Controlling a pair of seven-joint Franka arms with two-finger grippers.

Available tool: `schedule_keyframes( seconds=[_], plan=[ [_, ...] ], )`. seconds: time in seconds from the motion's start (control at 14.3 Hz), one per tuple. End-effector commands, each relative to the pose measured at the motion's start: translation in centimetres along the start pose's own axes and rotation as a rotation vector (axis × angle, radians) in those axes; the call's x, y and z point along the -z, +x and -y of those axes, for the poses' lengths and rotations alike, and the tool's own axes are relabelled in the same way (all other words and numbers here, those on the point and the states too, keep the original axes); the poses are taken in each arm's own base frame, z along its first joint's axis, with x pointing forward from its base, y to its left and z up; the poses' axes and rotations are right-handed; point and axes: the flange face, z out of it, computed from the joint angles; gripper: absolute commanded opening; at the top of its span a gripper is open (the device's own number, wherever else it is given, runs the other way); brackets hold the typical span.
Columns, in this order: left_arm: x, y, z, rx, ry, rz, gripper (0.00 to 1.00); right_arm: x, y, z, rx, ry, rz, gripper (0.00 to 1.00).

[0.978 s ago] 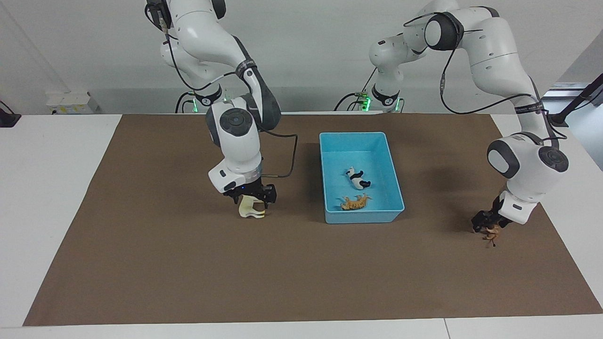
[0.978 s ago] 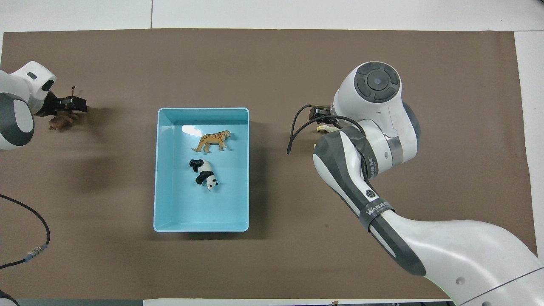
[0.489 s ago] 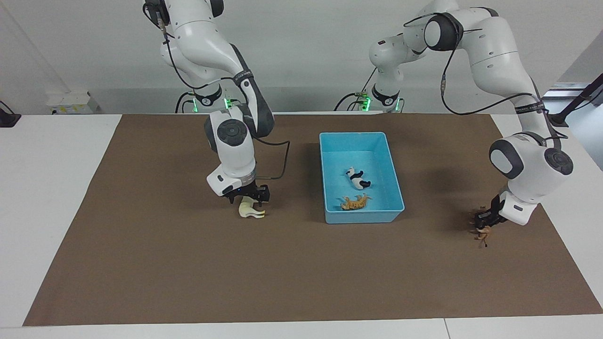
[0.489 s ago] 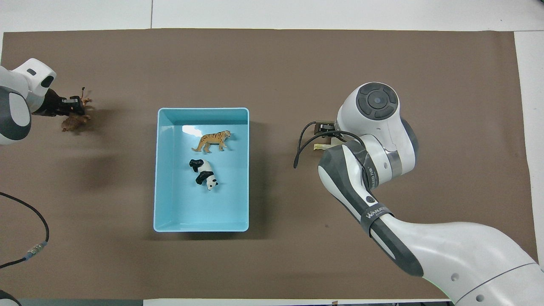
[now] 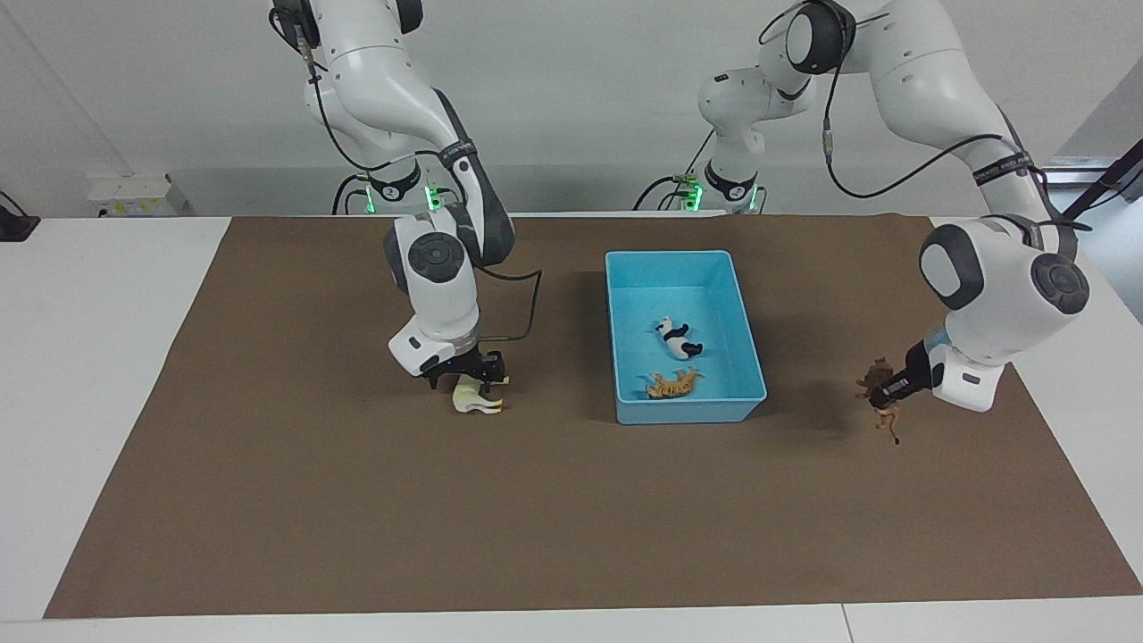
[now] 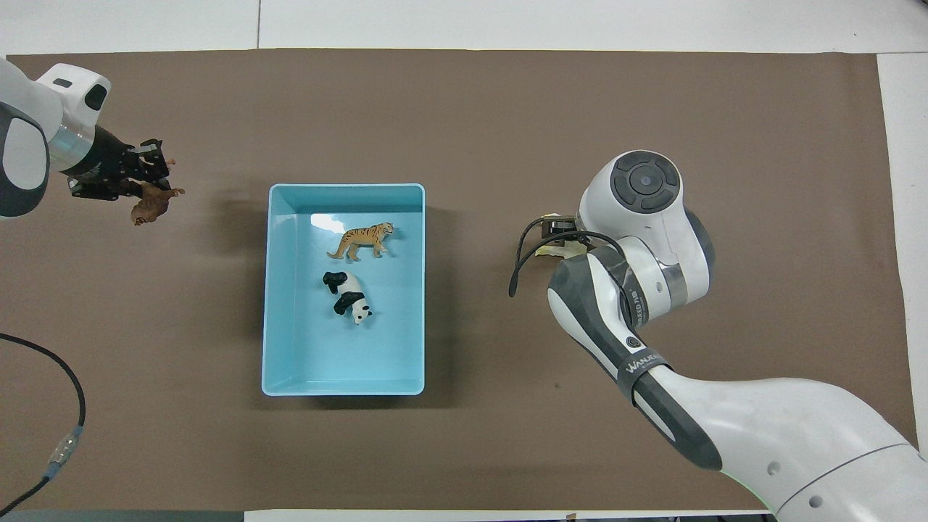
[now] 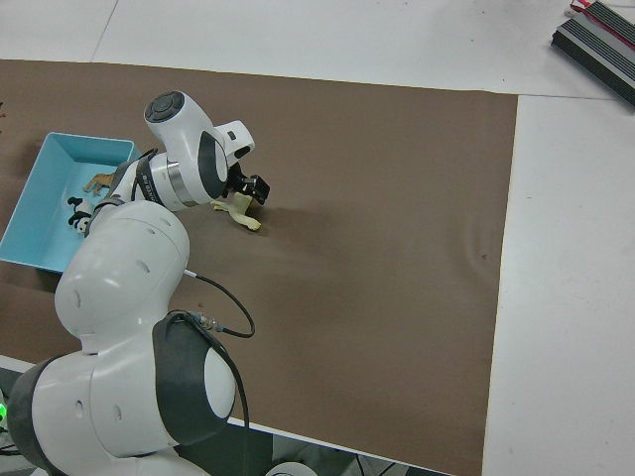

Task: Put all toys into storage box
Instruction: 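Carry the brown horse into the box with the left gripper and release, then withdraw the left gripper while the right gripper grasps the cream llama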

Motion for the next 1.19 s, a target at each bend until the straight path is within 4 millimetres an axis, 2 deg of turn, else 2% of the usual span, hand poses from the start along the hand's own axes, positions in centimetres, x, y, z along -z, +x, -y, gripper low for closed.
schedule_keyframes(
  seconds=[0.0,0.14,0.21,0.28,0.35,0.42,0.49,0.63,0.77,0.98,1.12],
  plan=[
    [2.5,-7.0,-5.6,0.121,-0.003,0.063,0.2,-0.2,-1.1,-0.5,0.029,0.006,-0.029,1.0],
    [1.3,-12.9,-11.4,0.172,0.011,0.099,0.21,-1.4,-1.0,-0.5,0.04,0.012,-0.041,1.0],
    [-0.2,-15.9,-13.8,0.181,0.028,0.11,0.23,-2.1,-0.9,-0.4,0.038,0.016,-0.049,1.0],
    [-1.8,-18.5,-15.2,0.183,0.03,0.099,0.27,-2.3,-0.8,-0.4,0.034,0.017,-0.051,0.81],
    [-3.5,-20.4,-15.9,0.181,0.018,0.076,0.42,-2.2,-0.9,-0.4,0.032,0.014,-0.044,0.21],
    [-4.8,-21.7,-16.1,0.174,0.003,0.055,0.66,-2.2,-1.0,-0.2,0.013,0.013,-0.036,0.0],
    [-5.6,-22.6,-16.2,0.165,-0.001,0.046,0.97,-1.9,-1.0,0.1,0.003,0.008,-0.028,0.0],
    [-5.4,-22.7,-16.3,0.164,-0.004,0.044,1.0,-0.2,-0.3,0.5,0.002,-0.007,0.0,0.0],
    [-4.5,-22.4,-16.3,0.175,-0.013,0.035,1.0,2.6,0.6,0.8,-0.002,-0.017,0.012,0.0],
    [-1.3,-21.0,-14.6,0.178,-0.041,-0.002,1.0,10.2,2.2,1.1,-0.011,-0.02,0.019,0.0],
    [1.5,-19.8,-12.2,0.089,-0.015,-0.008,1.0,15.5,2.5,1.9,-0.013,0.002,0.006,0.0]
  ],
)
